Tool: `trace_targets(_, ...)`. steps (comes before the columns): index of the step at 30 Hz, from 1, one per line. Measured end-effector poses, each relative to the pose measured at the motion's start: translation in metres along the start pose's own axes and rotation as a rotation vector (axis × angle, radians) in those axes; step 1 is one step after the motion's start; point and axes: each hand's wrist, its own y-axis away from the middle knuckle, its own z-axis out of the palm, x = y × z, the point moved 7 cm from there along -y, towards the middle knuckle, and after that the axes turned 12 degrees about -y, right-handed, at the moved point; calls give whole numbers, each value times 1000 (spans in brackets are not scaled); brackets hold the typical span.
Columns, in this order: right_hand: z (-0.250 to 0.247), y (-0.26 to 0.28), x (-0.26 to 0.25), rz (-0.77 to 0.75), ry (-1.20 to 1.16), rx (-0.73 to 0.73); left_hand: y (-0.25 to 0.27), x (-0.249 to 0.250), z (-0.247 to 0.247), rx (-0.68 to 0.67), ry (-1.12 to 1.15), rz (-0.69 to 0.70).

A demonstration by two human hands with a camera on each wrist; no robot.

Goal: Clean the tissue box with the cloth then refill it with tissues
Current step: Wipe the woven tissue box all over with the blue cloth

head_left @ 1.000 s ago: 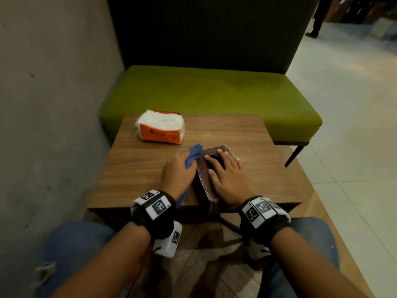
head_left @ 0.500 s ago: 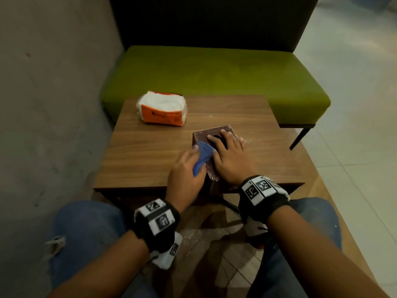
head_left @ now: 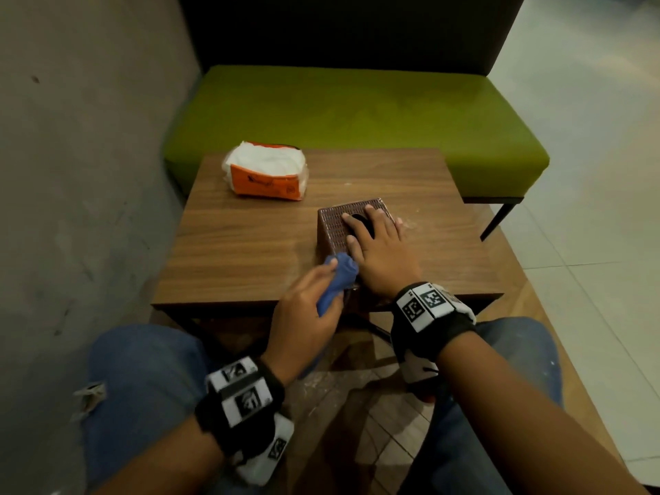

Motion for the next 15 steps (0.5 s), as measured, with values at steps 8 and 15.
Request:
trace_targets(8, 0, 1, -1, 31, 1, 22, -34, -13, 1, -17, -17, -49)
trace_targets(15, -6, 1, -7, 60, 19, -54, 12, 2, -7, -46, -69, 101)
